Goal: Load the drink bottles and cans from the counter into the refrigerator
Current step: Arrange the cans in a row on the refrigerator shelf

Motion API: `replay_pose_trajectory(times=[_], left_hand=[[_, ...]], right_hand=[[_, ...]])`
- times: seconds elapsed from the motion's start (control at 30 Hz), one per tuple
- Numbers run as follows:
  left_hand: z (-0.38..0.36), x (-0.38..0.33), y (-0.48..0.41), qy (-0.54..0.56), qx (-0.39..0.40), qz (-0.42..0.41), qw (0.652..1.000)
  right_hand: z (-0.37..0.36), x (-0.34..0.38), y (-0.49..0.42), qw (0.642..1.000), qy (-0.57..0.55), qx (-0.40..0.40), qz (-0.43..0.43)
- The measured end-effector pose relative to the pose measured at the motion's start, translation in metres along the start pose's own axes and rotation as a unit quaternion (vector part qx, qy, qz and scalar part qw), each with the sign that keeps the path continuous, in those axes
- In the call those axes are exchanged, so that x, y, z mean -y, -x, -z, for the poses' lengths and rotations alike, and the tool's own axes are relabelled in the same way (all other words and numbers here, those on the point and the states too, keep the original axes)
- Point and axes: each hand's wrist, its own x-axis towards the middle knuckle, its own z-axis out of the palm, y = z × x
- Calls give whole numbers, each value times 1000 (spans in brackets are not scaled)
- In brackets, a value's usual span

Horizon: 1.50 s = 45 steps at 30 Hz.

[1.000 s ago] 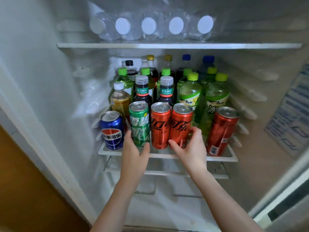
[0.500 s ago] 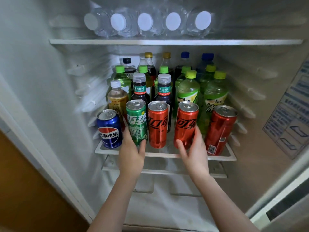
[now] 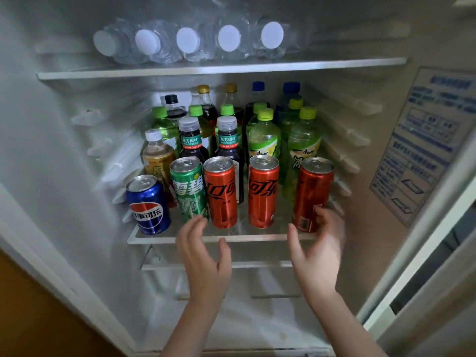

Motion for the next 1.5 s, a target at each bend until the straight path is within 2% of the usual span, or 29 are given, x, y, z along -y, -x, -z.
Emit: replay_pose_trajectory(times=[0.1, 0.2, 0.37, 0.47, 0.57, 0.67, 0.77, 0.87, 1.03, 1.2, 1.5], left_hand=[[-20, -25, 3, 50, 91, -12, 995], [-41, -40, -3, 68, 153, 25, 985], [-65, -49, -17, 91, 218, 119, 964], [-70, -46, -23, 62, 218, 126, 966], [-71, -44, -24, 19, 203, 120, 972], [-71, -42, -23, -19, 189, 107, 976], [-72, -39, -22, -20, 186, 113, 976], [-69, -37, -20, -7, 200, 115, 973], [-66, -35, -23, 7, 229, 114, 967], [-67, -35, -23, -10, 208, 112, 972], [-70, -37, -21, -13, 197, 114, 974]], right_hand=[[-5, -2, -17, 997, 43, 4, -61], [-12, -5, -33, 986, 46, 9, -159], [-13, -20, -40, 985, 25, 28, -167], [-8, -30, -35, 983, -62, 79, -154], [-2, -37, -35, 980, -92, 124, -129], [1, -34, -39, 984, -84, 126, -93], [-3, -29, -40, 993, -28, 106, -46], [-9, -27, -41, 992, 3, 90, -85], [-10, -26, -41, 988, -22, 71, -134], [-1, -30, -34, 984, -19, 145, -102], [-2, -27, -42, 982, 38, 155, -97]])
